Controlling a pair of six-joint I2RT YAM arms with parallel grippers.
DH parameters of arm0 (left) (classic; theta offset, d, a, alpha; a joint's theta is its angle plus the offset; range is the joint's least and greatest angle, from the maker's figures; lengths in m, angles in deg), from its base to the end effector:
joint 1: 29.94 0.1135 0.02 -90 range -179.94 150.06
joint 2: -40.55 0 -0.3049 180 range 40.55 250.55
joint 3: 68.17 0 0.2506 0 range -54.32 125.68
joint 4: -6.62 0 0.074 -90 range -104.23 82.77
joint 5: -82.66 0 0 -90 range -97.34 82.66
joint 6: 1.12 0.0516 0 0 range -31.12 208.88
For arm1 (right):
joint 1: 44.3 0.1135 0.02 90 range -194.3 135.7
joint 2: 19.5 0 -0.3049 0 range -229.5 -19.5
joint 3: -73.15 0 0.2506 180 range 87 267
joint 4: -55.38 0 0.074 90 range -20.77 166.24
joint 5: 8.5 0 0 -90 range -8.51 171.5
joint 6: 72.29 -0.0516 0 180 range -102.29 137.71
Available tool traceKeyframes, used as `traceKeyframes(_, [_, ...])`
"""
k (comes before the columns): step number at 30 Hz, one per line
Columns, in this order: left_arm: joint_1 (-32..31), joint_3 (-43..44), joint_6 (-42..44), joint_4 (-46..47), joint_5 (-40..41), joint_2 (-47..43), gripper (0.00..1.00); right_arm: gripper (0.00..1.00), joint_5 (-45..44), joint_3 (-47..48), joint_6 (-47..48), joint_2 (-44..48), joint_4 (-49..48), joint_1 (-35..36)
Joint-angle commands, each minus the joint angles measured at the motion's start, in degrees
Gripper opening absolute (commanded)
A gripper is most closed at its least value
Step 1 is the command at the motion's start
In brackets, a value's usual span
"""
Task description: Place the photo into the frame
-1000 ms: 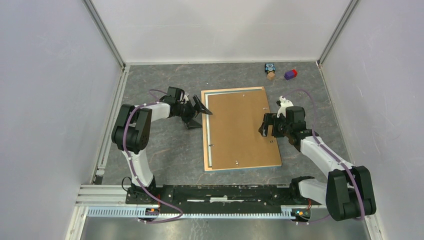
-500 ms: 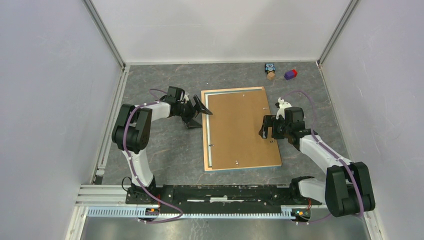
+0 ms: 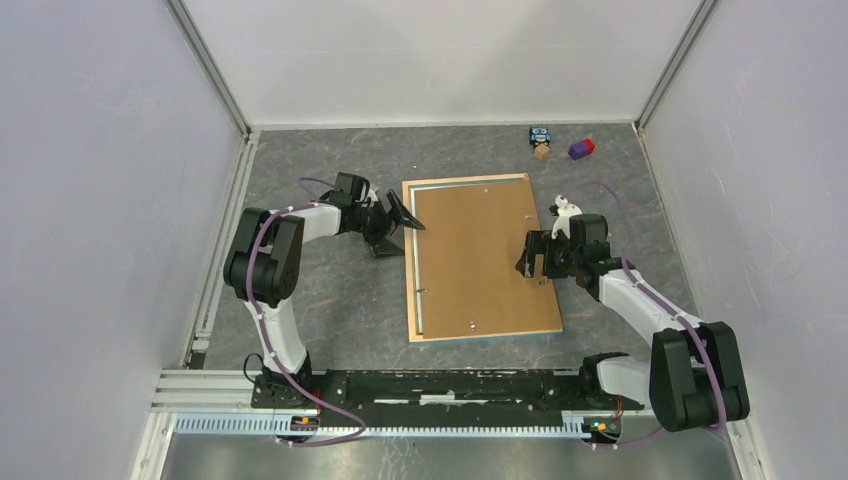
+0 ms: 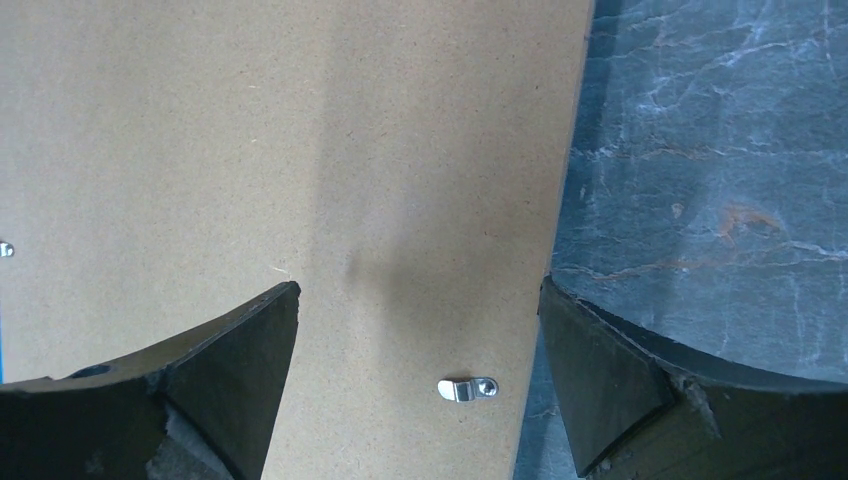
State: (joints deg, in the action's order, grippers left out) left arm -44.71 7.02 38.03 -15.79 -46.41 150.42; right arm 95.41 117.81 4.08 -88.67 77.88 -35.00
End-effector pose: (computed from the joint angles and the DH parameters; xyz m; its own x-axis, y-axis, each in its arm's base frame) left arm 0.3704 -0.1313 0.1619 -0.9228 -0.3794 0.0673 -0.2955 0.5848 -0.7554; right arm 0.2193 0.0485 0.2037 -0.7766 0.1046 -0.6212 -0.1396 0.9331 0.3316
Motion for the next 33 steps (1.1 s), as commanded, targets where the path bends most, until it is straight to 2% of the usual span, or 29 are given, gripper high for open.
traceKeyframes(1, [-0.3,-0.2,3.4,-2.6,3.7,1.8,1.00,0.94,5.2,-0.5,-0.7,1.7,-5.0,0.0])
traceKeyframes(12, [-0.3,-0.1,3.4,-2.4,3.5,1.8,1.00,0.94,5.7,0.4,-2.1,0.0,-7.2,0.1])
traceKeyframes(18, [-0.3,-0.2,3.5,-2.5,3.9,1.6,1.00,0.94,-3.4,0.3,0.7,1.8,-2.3,0.1])
traceKeyframes(33, [-0.3,0.0,3.3,-2.3,3.1,2.1,1.00,0.93,0.3,-1.3,0.0,-0.9,-4.1,0.1])
